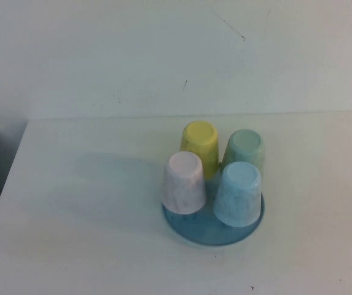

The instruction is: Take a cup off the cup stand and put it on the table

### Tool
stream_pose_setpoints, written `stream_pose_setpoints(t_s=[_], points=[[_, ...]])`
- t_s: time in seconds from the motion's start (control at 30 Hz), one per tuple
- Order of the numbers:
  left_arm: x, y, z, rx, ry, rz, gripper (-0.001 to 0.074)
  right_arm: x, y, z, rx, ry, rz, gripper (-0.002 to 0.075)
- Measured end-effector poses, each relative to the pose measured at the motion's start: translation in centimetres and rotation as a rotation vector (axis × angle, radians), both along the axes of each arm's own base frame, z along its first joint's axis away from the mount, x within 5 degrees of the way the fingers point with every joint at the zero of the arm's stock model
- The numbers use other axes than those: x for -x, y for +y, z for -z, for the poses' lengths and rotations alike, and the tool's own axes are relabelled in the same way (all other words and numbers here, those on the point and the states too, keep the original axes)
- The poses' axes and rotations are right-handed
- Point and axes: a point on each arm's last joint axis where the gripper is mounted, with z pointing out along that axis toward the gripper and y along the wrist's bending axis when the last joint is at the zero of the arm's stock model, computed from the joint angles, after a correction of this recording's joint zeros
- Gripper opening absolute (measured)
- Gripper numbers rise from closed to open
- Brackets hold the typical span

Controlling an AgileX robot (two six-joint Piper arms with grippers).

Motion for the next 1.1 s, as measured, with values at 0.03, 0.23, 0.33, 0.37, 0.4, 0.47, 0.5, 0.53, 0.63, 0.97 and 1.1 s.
stream_pose_setpoints(t_s=[0.03,0.23,0.33,0.37,0.4,0.47,0.5,0.53,0.63,0.97,1.1], points=[[-0.5,-0.1,0.0,-0.026,0.051,0.012,-0.0002,-0.7,0.3,-0.2,0.003,0.052,-0.053,-0.0003],[-3.0,-1.0,1.0,-0.078,0.229,0.112,-0.0003,-5.5,1.7,-0.8,-0.045,0.254,-0.263,-0.0003],[-3.3,-1.1,1.1,-0.092,0.239,0.133,-0.0003,-8.2,1.7,-0.4,-0.057,0.340,-0.304,-0.0003],[-3.3,-1.2,1.1,-0.109,0.237,0.140,-0.0002,-9.2,1.7,-0.2,-0.062,0.366,-0.313,-0.0003],[-3.4,-1.2,1.1,-0.125,0.239,0.145,-0.0002,-10.0,1.7,-0.1,-0.066,0.385,-0.321,-0.0003],[-3.4,-1.2,1.1,-0.146,0.237,0.153,-0.0002,-12.0,1.8,0.3,-0.078,0.424,-0.342,-0.0003],[-3.4,-1.2,1.2,-0.150,0.239,0.155,-0.0002,-12.9,2.0,0.5,-0.083,0.437,-0.362,-0.0003],[-3.4,-1.2,1.2,-0.153,0.237,0.157,-0.0002,-13.7,2.3,0.6,-0.084,0.448,-0.383,-0.0003],[-3.4,-1.2,1.4,-0.151,0.240,0.159,-0.0002,-15.9,4.0,0.8,-0.066,0.460,-0.455,-0.0003],[-3.4,-1.3,2.2,-0.123,0.262,0.161,-0.0002,-20.1,12.6,1.9,0.176,0.425,-0.703,-0.0003],[-3.4,-1.4,2.3,-0.088,0.265,0.161,-0.0002,-20.9,15.0,1.7,0.221,0.402,-0.762,0.0001]])
